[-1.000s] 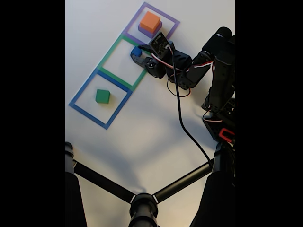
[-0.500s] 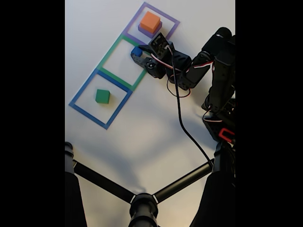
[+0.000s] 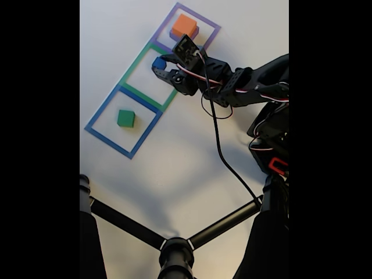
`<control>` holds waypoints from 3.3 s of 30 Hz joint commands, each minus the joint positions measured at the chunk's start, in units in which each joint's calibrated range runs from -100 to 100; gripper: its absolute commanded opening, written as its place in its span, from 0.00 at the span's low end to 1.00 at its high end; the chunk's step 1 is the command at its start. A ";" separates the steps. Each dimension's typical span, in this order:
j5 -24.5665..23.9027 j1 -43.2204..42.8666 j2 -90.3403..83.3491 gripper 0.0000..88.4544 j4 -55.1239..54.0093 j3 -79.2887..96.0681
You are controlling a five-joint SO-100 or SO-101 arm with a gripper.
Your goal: Tower of hanoi
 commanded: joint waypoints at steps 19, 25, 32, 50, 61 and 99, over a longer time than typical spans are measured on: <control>0.00 -7.77 -27.47 0.03 103.08 -63.33; 0.00 -14.33 -28.67 0.03 114.09 -72.05; 0.00 -19.82 -30.91 0.03 115.95 -68.78; 0.00 -21.34 -33.00 0.03 53.87 -19.16; 0.00 -22.72 -16.81 0.03 18.09 -4.81; 0.00 -28.28 9.95 0.03 -7.40 -9.17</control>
